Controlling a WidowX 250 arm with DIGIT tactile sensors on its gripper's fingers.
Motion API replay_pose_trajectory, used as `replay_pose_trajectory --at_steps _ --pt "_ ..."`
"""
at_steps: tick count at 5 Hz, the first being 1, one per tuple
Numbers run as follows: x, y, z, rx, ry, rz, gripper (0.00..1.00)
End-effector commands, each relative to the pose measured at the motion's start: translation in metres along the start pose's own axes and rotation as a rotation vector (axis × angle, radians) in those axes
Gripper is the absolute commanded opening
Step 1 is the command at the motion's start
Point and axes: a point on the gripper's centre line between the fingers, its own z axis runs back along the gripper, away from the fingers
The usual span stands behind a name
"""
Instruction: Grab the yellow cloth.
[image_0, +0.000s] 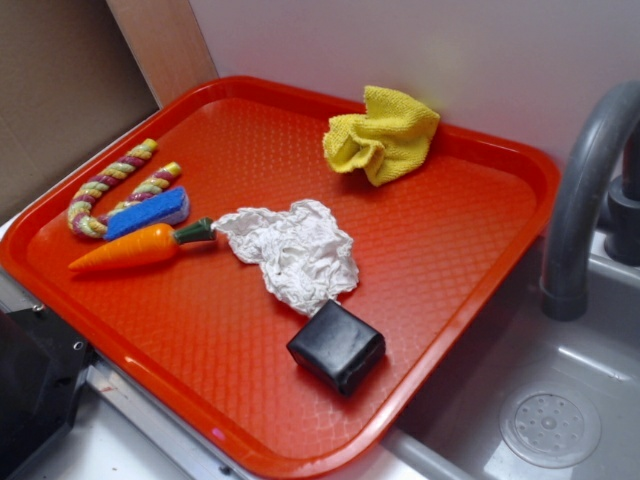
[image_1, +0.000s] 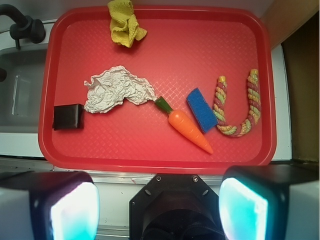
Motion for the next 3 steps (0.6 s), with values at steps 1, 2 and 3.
replay_pose_trajectory --at_steps 1,2,3 --pt "0.0 0.0 0.0 0.0 0.0 0.0 1.0" --pt "0.044 -0.006 -0.052 0.035 -0.123 -0.029 1.0" --pt "0.099 -0.011 -0.057 -0.009 -0.263 -0.066 1.0"
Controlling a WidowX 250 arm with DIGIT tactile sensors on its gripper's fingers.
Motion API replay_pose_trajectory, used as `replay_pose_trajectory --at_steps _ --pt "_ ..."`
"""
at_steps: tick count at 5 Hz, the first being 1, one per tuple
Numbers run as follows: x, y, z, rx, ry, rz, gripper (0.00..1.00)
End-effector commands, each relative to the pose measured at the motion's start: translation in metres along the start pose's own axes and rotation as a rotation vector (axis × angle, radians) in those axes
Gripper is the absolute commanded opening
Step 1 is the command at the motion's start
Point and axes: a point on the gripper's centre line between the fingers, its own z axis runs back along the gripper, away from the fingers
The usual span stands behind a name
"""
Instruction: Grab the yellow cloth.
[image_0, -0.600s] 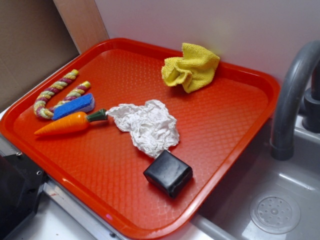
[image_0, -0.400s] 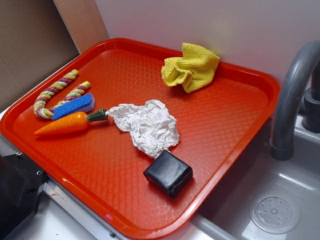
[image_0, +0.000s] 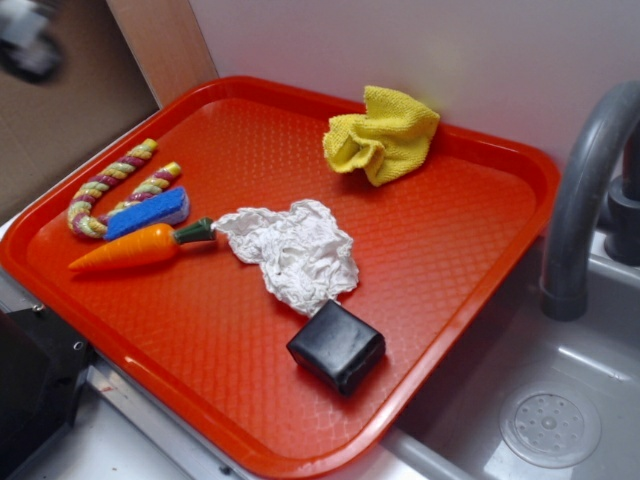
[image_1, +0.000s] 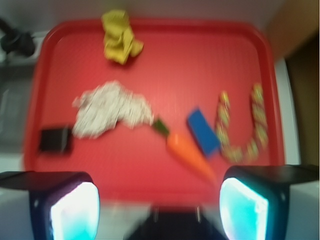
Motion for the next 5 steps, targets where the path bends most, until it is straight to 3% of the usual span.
replay_pose_trajectory --at_steps 1,2,3,4,5 --pt "0.096 -0.025 -0.026 -0.12 -0.231 -0.163 1.0" --pt "0.133 -0.038 -0.079 -0.09 -0.211 -0.33 1.0" --pt "0.152 -0.042 -0.121 -0.072 -0.092 -0.315 1.0" --pt "0.138 -0.039 -0.147 -0.122 0.013 -0.405 1.0" --pt "0.123 -0.043 -0.14 -0.135 0.023 -0.461 1.0"
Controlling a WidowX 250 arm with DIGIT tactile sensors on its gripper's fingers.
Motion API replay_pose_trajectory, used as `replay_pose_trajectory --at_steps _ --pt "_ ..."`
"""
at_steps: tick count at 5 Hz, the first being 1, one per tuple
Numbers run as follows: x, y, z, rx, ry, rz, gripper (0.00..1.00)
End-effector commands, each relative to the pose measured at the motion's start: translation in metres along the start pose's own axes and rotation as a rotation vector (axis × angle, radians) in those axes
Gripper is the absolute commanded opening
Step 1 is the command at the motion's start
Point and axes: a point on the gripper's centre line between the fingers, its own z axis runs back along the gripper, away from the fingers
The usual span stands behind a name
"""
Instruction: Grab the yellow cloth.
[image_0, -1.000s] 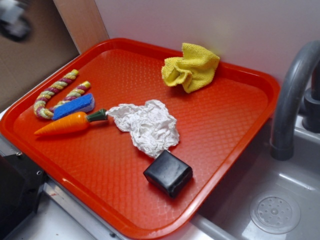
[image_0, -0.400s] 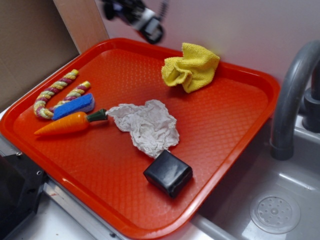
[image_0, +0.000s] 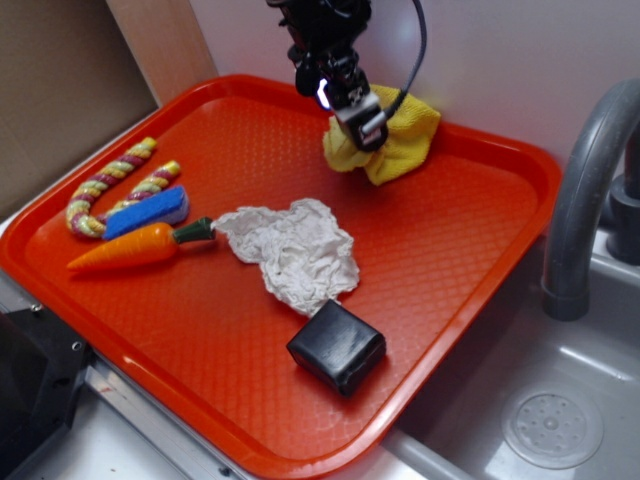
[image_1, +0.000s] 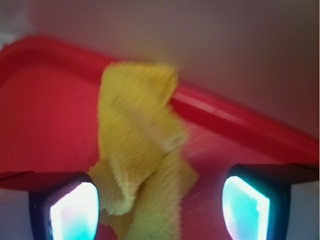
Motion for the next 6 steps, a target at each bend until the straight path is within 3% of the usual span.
replay_pose_trajectory --at_steps 1,2,3,5,6 --pt "-0.015 -0.027 0.03 0.002 -0.054 -0.12 1.0" --pt "-0.016 -0.024 0.021 0.001 -0.035 -0.124 1.0" --pt "-0.016 -0.02 0.024 0.033 -0.074 -0.1 1.0" --pt "-0.016 -0.02 0.024 0.033 -0.074 -0.1 1.0" --pt "-0.015 -0.012 0.01 0.014 -0.044 -0.053 1.0"
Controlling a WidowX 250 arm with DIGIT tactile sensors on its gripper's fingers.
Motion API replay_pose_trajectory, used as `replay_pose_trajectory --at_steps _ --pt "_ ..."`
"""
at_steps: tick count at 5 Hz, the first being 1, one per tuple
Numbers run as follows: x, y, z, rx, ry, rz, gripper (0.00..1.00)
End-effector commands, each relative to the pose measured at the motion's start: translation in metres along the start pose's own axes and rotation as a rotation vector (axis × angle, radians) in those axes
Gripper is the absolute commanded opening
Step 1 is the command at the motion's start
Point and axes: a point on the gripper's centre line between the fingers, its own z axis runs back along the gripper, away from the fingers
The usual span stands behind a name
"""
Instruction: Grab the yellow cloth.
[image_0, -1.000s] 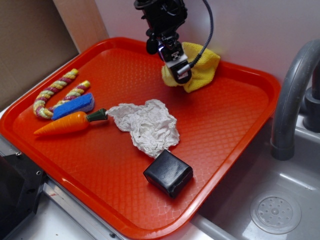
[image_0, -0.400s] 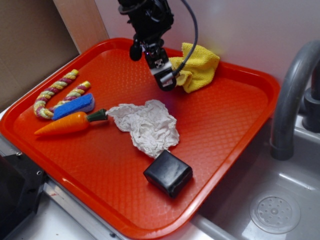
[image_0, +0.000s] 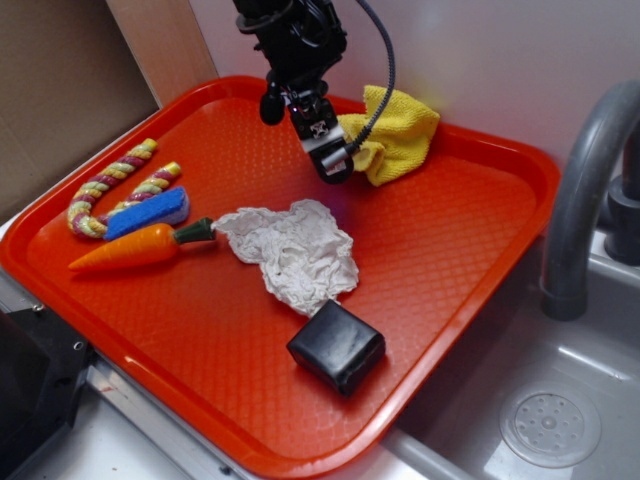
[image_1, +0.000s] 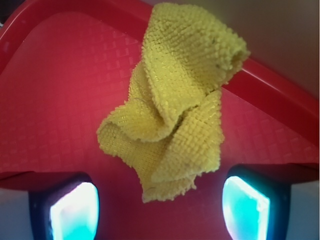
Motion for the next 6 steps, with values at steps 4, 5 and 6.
replay_pose_trajectory --at_steps 4,5,6 --pt "0.031 -0.006 -0.009 -0.012 -0.041 -0.017 0.0" --pt "0.027 -0.005 0.0 0.086 0.044 -0.012 0.0" --pt "-0.015 -0.007 0.056 -0.101 0.108 0.279 0.0"
